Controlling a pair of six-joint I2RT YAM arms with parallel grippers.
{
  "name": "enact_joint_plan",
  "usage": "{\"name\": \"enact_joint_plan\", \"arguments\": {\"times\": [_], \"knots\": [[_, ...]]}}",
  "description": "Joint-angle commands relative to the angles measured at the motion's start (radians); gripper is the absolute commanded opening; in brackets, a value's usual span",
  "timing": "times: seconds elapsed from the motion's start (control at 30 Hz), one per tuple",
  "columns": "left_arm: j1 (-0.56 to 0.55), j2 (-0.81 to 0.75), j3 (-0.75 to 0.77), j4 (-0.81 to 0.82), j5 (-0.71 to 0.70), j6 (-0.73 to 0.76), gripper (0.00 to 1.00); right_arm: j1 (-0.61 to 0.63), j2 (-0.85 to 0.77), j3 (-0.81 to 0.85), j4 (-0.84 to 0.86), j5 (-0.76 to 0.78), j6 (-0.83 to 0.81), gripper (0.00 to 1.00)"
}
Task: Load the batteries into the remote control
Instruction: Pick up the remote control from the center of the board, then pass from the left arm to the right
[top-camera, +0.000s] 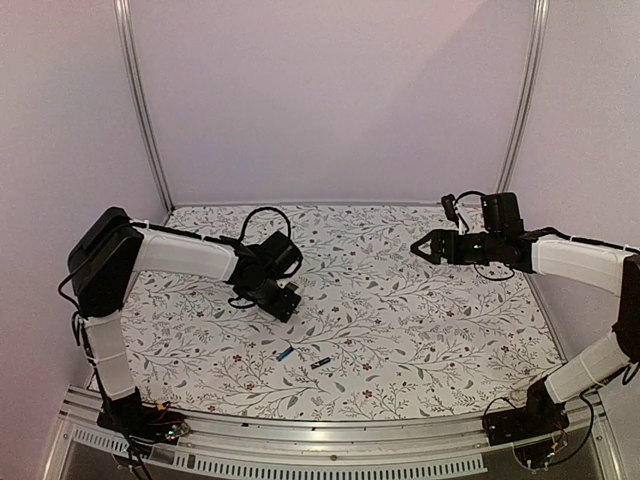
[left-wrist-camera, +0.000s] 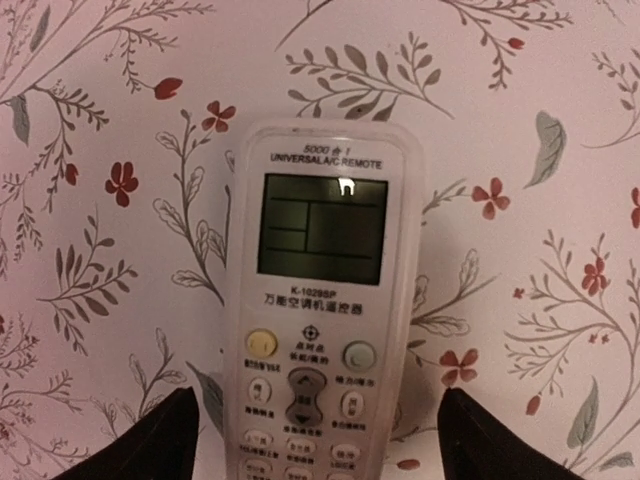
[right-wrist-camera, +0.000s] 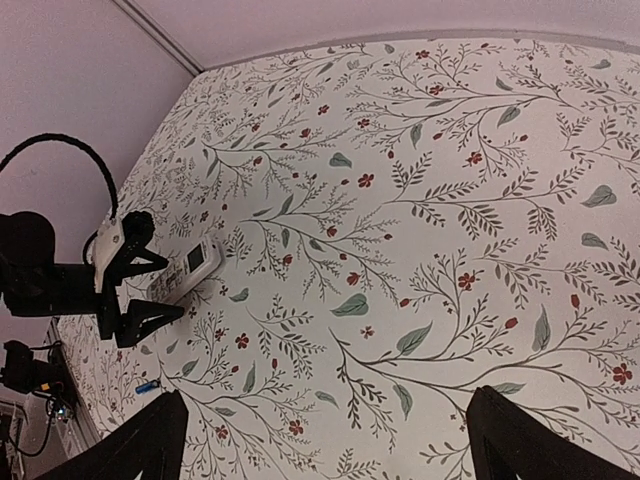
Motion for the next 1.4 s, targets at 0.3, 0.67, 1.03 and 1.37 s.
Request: {"name": "enact_joint_plan", "arguments": {"times": [0.3, 0.67, 1.03, 1.37], "knots": [[-0.011, 0.002, -0.012, 0.017, 0.102, 0.033, 0.51, 0.016, 0.038, -0.025, 0.097, -0.092, -0.044, 0.98], [-0.002, -0.166, -0.016, 0.040, 0.482, 0.105, 0.34, 0.153, 0.003, -0.027, 0.062, -0.038, -0.186, 0.93], [0.036, -0.275, -0.012, 0.018, 1.154, 0.065, 0.29, 0.490, -0.193, -0.061, -0.075, 0.224, -0.570, 0.93], [-0.061, -0.302, 0.026, -0.174, 1.309, 0.174, 0.27, 0.790, -0.261, 0.002, -0.227, 0.458, -0.721, 0.86]]}}
